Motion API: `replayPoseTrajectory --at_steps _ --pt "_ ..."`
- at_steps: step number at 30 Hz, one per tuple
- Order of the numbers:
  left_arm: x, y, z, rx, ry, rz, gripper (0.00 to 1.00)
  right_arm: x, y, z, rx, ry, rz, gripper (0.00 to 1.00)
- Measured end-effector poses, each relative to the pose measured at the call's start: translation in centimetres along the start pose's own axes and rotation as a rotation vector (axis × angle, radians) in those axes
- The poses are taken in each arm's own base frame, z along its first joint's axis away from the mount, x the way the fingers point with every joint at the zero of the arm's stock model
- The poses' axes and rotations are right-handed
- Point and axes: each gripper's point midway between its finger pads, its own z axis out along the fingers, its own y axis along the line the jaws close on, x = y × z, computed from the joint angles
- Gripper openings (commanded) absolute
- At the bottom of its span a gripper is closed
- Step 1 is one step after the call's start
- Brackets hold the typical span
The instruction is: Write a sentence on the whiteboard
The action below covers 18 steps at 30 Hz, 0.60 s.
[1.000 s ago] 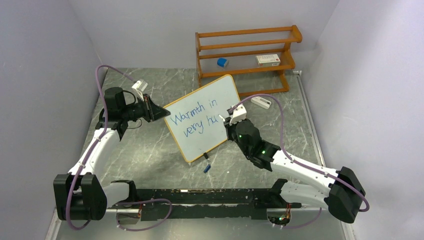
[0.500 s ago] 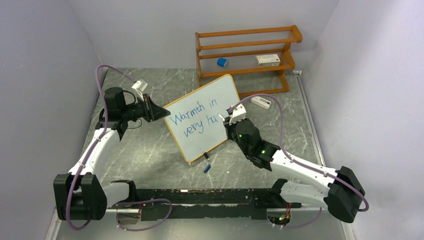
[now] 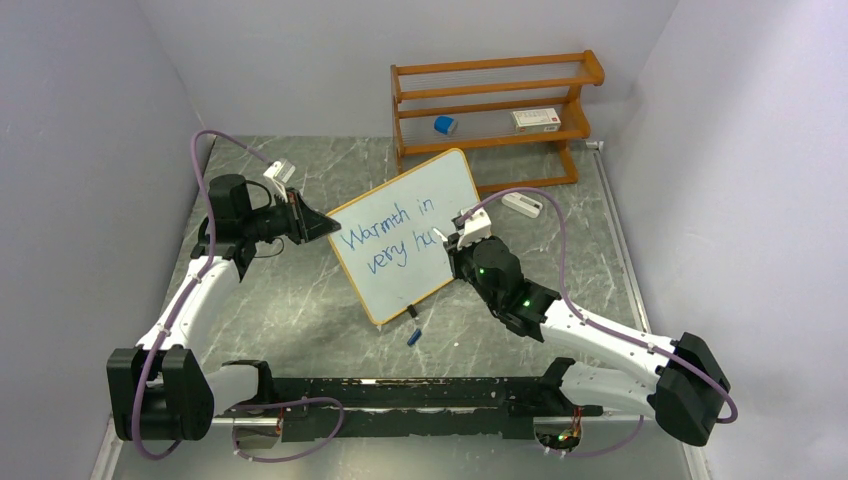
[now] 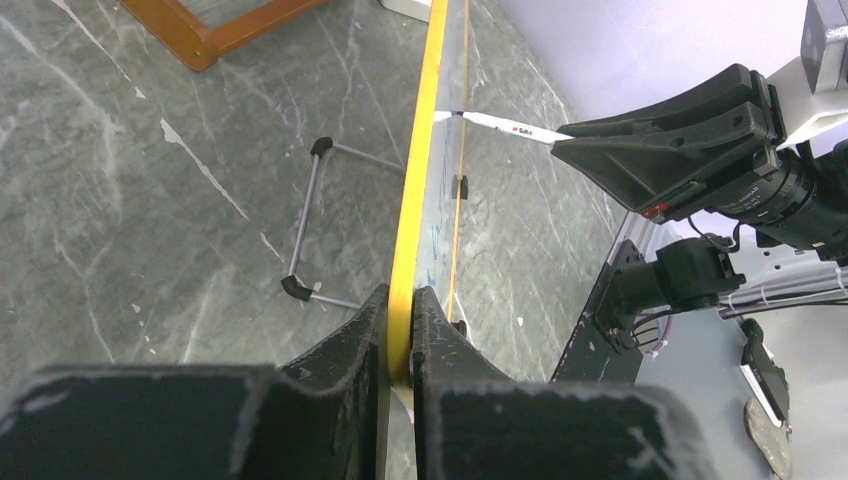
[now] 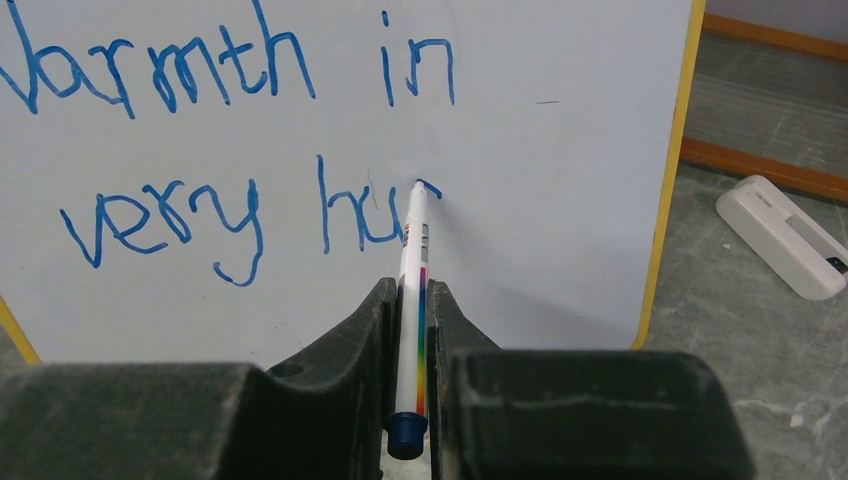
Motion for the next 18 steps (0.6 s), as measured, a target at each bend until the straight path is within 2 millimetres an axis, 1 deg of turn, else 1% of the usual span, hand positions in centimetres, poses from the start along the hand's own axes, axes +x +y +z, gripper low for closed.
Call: replayPoseTrajectory --at_steps 8,18 --pt "0.00 0.00 0.00 0.000 0.000 0.000 0.05 0.09 0.23 -0.13 -0.017 0.006 0.000 0.00" --pt "0.01 0.00 0.00 0.000 0.000 -0.001 0.05 0.73 0.38 -0.53 -0.031 0.035 0.006 0.00"
